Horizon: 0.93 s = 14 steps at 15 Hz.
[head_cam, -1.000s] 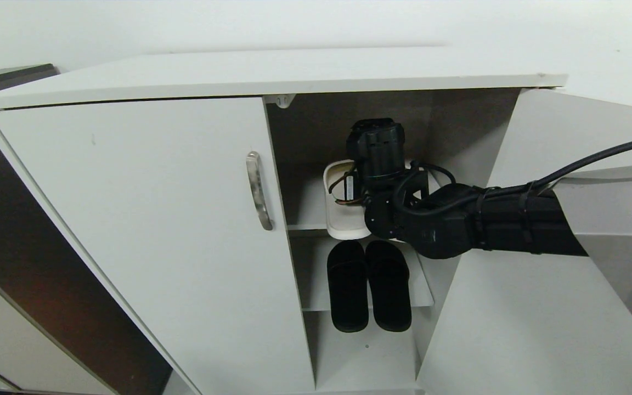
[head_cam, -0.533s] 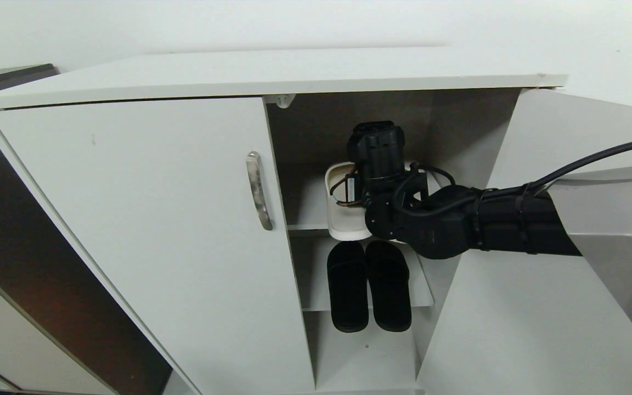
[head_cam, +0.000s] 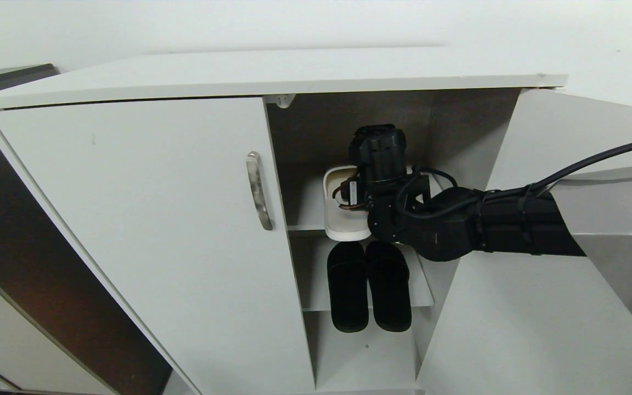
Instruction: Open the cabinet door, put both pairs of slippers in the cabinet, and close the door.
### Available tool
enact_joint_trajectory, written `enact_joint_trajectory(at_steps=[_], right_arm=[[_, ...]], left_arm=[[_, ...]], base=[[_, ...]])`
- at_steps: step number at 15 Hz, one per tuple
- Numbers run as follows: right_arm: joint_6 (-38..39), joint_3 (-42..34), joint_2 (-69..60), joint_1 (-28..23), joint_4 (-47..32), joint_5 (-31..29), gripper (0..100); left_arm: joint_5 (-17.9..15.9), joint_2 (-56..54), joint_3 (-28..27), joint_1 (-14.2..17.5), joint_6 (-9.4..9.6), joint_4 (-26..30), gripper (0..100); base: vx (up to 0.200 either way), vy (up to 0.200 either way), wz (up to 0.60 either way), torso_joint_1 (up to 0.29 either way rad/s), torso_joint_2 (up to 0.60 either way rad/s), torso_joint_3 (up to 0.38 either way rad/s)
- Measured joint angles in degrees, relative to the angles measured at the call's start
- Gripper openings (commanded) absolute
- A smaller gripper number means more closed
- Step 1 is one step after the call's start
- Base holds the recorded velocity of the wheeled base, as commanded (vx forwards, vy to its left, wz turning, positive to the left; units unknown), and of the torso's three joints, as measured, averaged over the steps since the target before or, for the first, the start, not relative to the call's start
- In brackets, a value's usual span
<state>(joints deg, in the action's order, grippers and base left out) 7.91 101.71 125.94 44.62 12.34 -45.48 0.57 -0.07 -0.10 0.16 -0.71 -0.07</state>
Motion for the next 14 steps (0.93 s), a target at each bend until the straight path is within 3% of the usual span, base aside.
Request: enact_joint_trajectory(at_steps=[4,7,8,14], right_arm=[[0.29,-6.95,-4.67,2.04,1.10,-0.35,100],[0.38,-16.96,-9.94,5.19,6.13,-0.35,100],[0.27,-20.78,-11.89,6.38,8.48,-0.28,0],[0.34,-40.08,-22.80,12.26,16.10,1.41,0]], left_arm=[[0.21,0.00,0.00,-0.02,-0.07,0.00,0],[0.21,0.00,0.00,-0.02,-0.07,0.02,0],[0.22,0.00,0.02,-0.02,-0.07,0.00,0],[0.18,0.00,0.02,-0.02,-0.07,0.00,0]], base=[[0.000,0.000,0.00,0.000,0.00,0.000],[0.000,0.000,0.00,0.000,0.00,0.000],[0.000,0.000,0.00,0.000,0.00,0.000],[0.000,0.000,0.00,0.000,0.00,0.000]])
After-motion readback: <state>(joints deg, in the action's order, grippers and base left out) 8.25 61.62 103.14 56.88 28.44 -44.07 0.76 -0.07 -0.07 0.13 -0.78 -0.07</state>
